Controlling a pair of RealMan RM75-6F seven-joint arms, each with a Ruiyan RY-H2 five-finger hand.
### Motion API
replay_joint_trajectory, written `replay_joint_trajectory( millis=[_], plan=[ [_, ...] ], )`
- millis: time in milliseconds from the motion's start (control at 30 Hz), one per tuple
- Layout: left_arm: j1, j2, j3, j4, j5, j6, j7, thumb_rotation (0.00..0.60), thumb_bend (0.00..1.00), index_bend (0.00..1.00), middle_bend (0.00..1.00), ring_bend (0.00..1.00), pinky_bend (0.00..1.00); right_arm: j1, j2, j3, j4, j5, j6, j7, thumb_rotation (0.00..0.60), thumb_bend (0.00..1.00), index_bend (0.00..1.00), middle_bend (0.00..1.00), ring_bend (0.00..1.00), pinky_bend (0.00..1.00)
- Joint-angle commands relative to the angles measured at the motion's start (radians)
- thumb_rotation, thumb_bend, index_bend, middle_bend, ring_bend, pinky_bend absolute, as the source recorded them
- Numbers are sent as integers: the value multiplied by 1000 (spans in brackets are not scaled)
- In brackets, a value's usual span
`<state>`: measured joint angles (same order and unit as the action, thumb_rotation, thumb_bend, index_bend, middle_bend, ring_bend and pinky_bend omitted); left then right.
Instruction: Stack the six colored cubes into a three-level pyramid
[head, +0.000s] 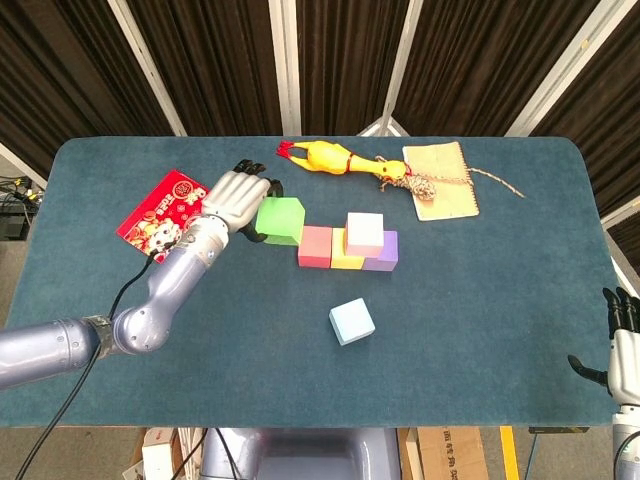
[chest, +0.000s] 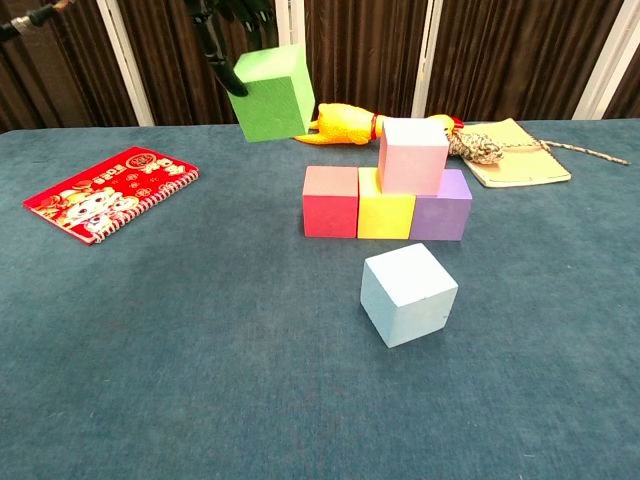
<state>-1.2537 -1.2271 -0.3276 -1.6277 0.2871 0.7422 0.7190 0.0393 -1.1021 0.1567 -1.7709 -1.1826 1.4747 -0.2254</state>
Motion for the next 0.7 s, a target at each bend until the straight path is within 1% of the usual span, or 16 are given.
replay_joint_trajectory(
  millis=[33,100,267,433,600,700],
  plan=[
    [-59,-20,40,26,-72,-12,28,600,397,336,346,89,54,1,2,2,5,6,-6,6,600,155,78,67,0,0],
    [-98,-32,65,46,-121,-10,54,600,397,336,344,88,53,2,4,3,8,8,-10,10,600,154,78,67,0,0],
    [-168,-57,88,79,-232,20,77,600,397,336,343,88,52,1,9,5,12,10,-13,26,600,155,78,67,0,0],
    [-210,-86,99,106,-286,43,89,600,397,336,340,88,51,1,12,6,16,14,-16,38,600,155,78,67,0,0],
    [-234,-126,116,144,-305,53,99,600,397,336,338,88,51,5,11,7,22,16,-26,42,600,154,79,67,0,0],
    [-249,-163,115,175,-312,55,98,600,397,336,337,88,51,10,9,7,27,22,-37,40,600,154,80,67,0,0]
  ],
)
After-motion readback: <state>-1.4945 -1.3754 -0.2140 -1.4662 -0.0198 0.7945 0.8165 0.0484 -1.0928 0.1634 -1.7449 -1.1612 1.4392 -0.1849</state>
